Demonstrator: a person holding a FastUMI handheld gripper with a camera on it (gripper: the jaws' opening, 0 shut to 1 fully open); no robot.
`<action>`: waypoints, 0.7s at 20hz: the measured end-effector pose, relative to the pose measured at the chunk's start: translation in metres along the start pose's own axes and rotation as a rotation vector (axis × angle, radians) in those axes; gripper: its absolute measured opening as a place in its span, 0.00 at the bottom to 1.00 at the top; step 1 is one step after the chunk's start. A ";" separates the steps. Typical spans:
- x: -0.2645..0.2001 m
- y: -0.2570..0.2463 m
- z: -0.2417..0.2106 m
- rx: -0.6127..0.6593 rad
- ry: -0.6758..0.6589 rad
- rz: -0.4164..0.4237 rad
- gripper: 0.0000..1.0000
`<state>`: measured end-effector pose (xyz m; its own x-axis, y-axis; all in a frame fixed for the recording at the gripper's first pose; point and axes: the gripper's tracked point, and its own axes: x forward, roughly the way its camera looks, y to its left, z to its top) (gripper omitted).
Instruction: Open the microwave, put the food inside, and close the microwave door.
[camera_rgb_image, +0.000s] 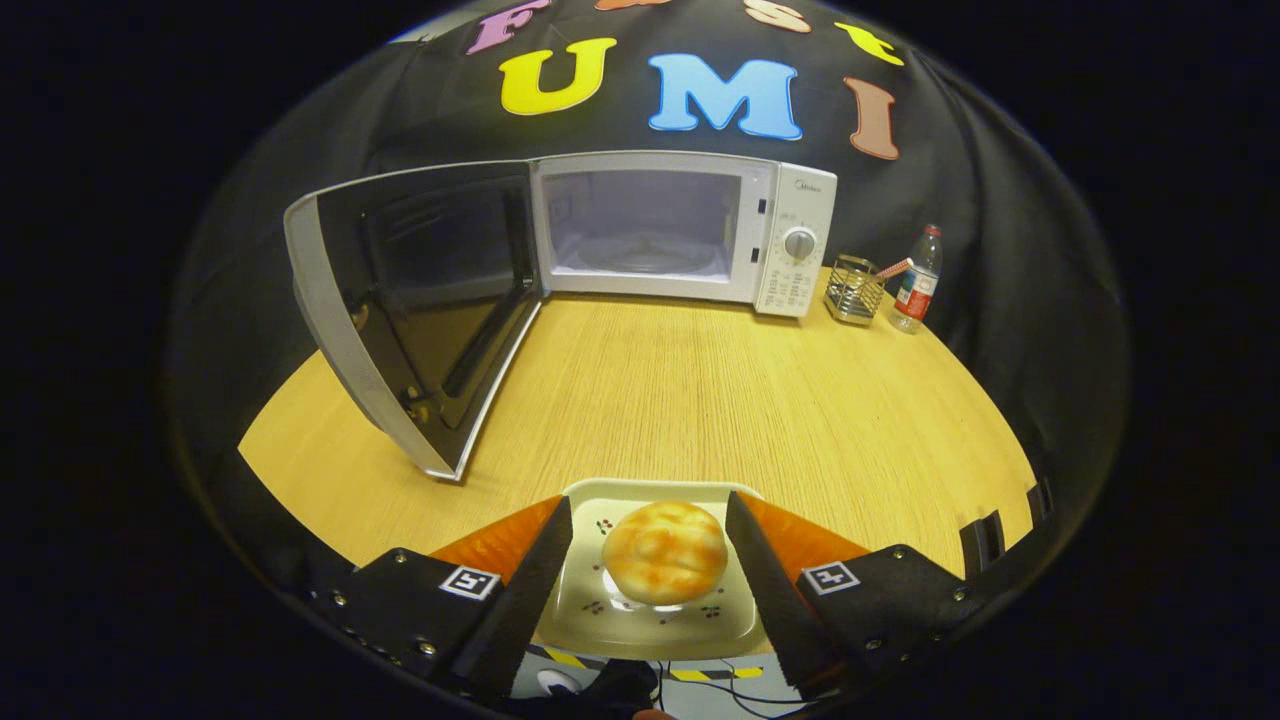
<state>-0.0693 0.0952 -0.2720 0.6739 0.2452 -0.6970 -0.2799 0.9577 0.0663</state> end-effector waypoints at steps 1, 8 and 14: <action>0.003 -0.001 -0.005 -0.001 0.019 -0.003 0.94; 0.020 -0.007 -0.026 0.011 0.125 -0.006 0.95; 0.026 -0.007 -0.032 0.006 0.164 0.021 0.88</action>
<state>-0.0720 0.0895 -0.3132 0.5469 0.2372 -0.8029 -0.2883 0.9537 0.0854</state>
